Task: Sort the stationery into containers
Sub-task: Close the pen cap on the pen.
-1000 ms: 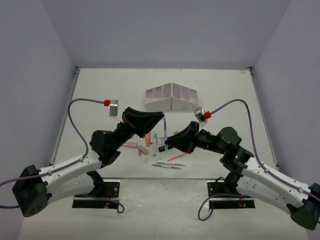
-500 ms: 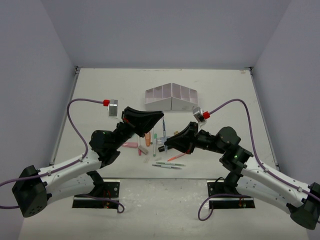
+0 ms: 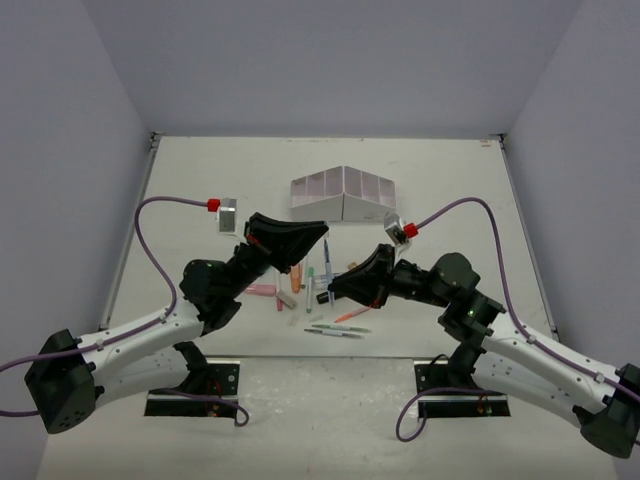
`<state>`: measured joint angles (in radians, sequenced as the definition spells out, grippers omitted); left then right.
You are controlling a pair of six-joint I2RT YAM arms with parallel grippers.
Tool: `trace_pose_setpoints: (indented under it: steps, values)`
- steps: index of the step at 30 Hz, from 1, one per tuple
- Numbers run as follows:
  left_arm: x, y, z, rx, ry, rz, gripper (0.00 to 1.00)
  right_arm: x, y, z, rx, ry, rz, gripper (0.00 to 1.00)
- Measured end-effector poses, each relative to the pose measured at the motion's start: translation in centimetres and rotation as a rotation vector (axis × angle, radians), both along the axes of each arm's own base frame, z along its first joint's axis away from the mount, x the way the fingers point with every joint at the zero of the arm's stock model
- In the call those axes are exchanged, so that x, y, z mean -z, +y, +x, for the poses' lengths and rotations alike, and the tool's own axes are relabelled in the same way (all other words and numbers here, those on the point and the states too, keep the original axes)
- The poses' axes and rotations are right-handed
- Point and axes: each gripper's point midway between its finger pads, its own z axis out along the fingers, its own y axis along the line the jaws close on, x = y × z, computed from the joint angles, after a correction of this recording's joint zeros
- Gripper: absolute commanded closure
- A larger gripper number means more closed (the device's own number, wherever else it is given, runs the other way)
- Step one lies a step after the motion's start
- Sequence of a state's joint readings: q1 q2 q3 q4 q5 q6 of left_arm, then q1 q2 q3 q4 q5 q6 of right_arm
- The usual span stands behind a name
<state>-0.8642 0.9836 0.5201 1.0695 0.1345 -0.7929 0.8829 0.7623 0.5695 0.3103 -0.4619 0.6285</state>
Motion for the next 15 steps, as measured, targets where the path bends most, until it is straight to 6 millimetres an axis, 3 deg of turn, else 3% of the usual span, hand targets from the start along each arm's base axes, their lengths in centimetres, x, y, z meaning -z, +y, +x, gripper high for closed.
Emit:
trace_pose_setpoints:
  steps: [15]
  values:
    - [0.38, -0.26, -0.04, 0.020, 0.012, -0.010, 1.00, -0.67, -0.33, 0.20, 0.025, -0.005, 0.007, 1.00]
